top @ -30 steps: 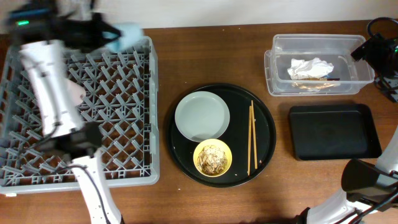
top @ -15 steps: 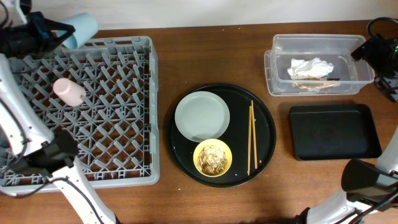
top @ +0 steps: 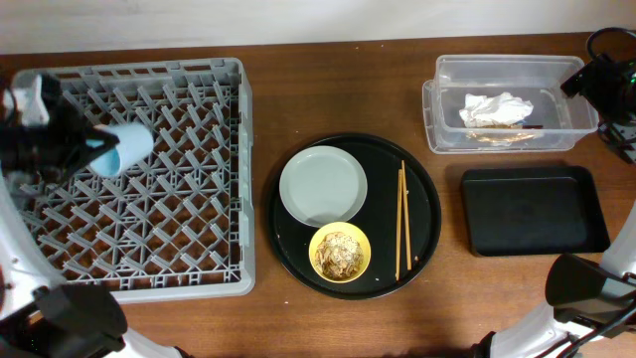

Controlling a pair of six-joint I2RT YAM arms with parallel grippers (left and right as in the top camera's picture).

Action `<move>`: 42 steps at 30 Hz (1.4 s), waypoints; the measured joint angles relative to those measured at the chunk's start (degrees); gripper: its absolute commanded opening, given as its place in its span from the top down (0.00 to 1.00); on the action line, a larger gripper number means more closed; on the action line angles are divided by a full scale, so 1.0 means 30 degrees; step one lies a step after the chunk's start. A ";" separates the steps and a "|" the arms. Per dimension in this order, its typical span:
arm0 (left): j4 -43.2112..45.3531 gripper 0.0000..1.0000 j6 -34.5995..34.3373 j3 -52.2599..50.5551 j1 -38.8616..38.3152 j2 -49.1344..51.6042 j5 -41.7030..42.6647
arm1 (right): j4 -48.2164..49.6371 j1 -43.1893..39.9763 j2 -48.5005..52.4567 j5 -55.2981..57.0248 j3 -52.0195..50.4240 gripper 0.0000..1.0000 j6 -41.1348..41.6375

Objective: Sort waste into correct bins and load items into the dishwasher rack
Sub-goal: 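Carry the blue cup into the rack and lower it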

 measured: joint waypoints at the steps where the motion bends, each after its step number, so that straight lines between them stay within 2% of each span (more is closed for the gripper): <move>1: 0.0197 1.00 0.0291 -0.0729 0.0335 0.0015 0.0364 | -0.0007 0.0000 0.0000 -0.0007 0.0000 0.01 -0.0015; 6: 0.2907 1.00 0.1843 -0.6470 0.2353 0.0138 0.3453 | 0.0000 0.0000 0.0000 0.0000 0.0000 0.01 -0.0015; 12: 0.6965 1.00 0.2382 -1.2415 0.3089 0.0175 0.6783 | 0.0007 0.0000 0.0000 0.0000 0.0000 0.01 -0.0022; 18: 1.0142 1.00 0.2514 -1.4265 0.3053 0.0168 0.8408 | 0.0000 0.0000 0.0000 0.0000 0.0000 0.01 0.0000; 27: 1.1402 1.00 0.2470 -1.4353 0.3417 0.0168 0.8116 | 0.0000 0.0000 0.0000 -0.0007 0.0000 0.01 -0.0007; 34: 1.1475 1.00 0.1566 -1.4353 0.4991 0.0124 0.7074 | 0.0000 0.0000 0.0000 0.0000 0.0000 0.01 -0.0007; 35: 1.1446 0.92 0.1326 -1.4360 0.5268 0.0138 0.6171 | -0.0007 0.0000 0.0000 0.0000 0.0000 0.01 -0.0007; 36: 1.1446 0.79 0.1086 -1.4396 0.5421 0.0146 0.5413 | 0.0000 0.0000 0.0000 0.0000 0.0000 0.01 -0.0007; 37: 1.1438 0.73 0.0765 -1.4411 0.5508 0.0146 0.4619 | 0.0000 0.0000 0.0000 -0.0007 0.0000 0.01 -0.0015; 42: 1.1417 0.72 -0.0211 -1.4426 0.5544 0.0146 0.2637 | 0.0000 0.0000 0.0000 0.0000 0.0000 0.01 -0.0015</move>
